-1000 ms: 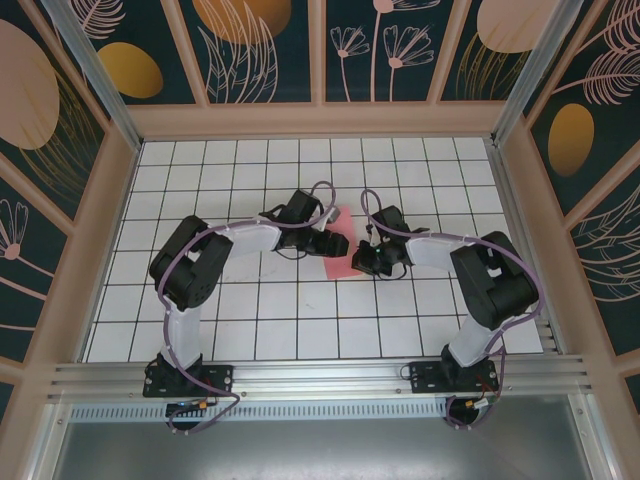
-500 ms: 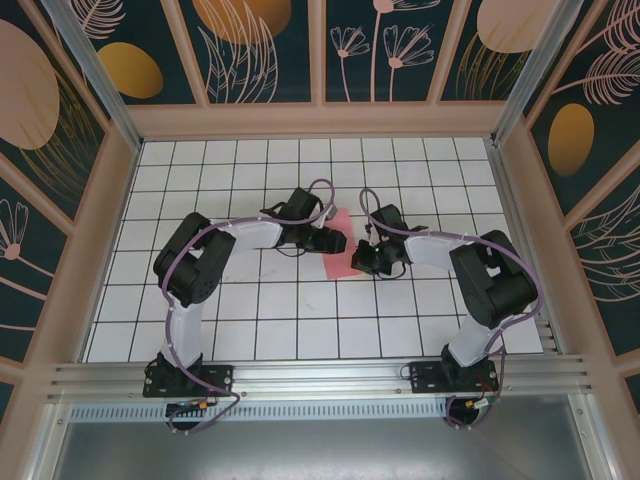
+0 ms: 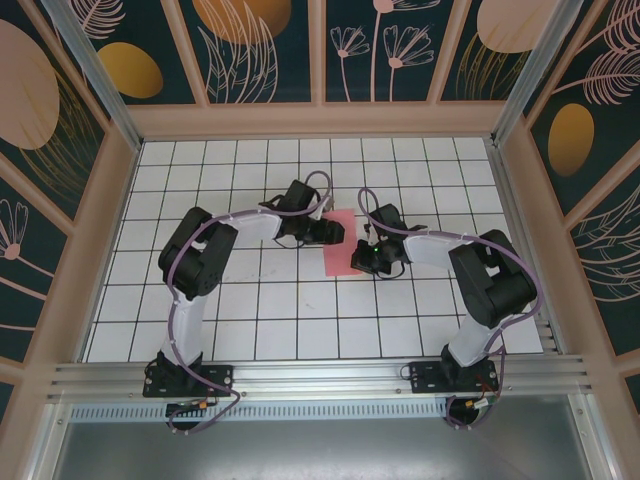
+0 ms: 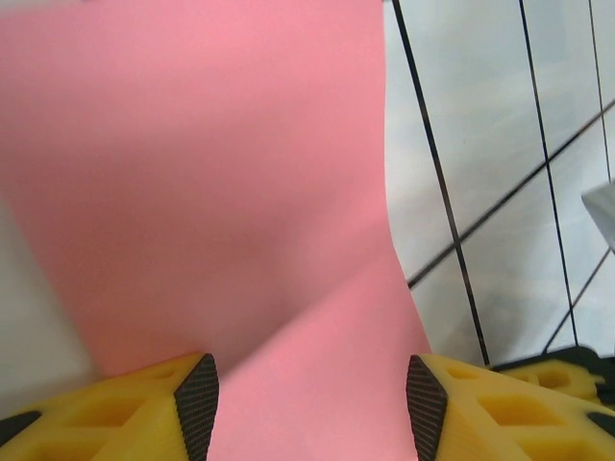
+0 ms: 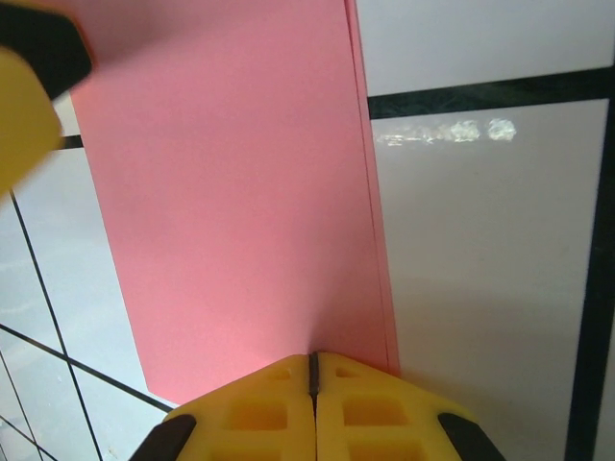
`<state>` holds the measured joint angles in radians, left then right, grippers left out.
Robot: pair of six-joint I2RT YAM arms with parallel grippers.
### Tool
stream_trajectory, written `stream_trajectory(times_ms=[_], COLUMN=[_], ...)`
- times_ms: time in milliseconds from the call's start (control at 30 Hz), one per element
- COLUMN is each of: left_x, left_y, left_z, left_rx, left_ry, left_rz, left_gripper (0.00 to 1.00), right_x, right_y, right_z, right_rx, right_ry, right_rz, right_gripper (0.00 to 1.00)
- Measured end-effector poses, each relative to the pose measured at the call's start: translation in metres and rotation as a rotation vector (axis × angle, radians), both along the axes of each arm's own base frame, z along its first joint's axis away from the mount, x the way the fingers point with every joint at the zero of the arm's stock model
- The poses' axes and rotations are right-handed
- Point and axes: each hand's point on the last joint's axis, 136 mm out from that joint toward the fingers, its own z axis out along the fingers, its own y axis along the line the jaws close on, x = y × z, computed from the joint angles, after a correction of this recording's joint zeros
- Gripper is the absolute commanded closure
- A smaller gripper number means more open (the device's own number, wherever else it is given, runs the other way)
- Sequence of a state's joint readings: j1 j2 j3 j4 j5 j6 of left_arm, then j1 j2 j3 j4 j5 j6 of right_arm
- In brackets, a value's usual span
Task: Fold a paper plane with a square sheet of paper (fold left side to right side)
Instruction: First fold the square sheet of paper in half at the center of the table.
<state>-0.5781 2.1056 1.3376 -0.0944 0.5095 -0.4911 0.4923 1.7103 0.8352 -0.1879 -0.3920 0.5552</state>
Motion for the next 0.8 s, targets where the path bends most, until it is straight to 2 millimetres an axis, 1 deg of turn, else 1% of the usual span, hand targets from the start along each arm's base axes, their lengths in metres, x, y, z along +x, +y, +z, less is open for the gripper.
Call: stream_trajectory(times_ms=[200,333,567,633,800], left_x=[0.04,0.059,0.07,0.073,0.088], left_y=[0.008,0.012,0.022,0.027,0.047], left_z=[0.001,0.001,0.0,0.001,0.003], left_rx=[0.006,0.014,0.017,0.018,0.043], left_ry=[-0.033,-0.049,-0.055,-0.058,-0.068], left_rz=[0.063,0.093,0.117,0.126,0.166], left_gripper=[0.41,0.41,0.4,0.4,0.38], right_x=[0.0,0.0,0.0,0.0,0.001], right_y=[0.0,0.0,0.0,0.0,0.002], right_z=[0.0,0.0,0.0,0.0,0.001], right_rx=[0.0,0.0,0.001,0.001,0.012], right_ry=[0.0,0.0,-0.001,-0.001,-0.005], right_rz=[0.0,0.0,0.0,0.0,0.003], right_gripper=[0.92,0.92,0.92,0.92,0.9])
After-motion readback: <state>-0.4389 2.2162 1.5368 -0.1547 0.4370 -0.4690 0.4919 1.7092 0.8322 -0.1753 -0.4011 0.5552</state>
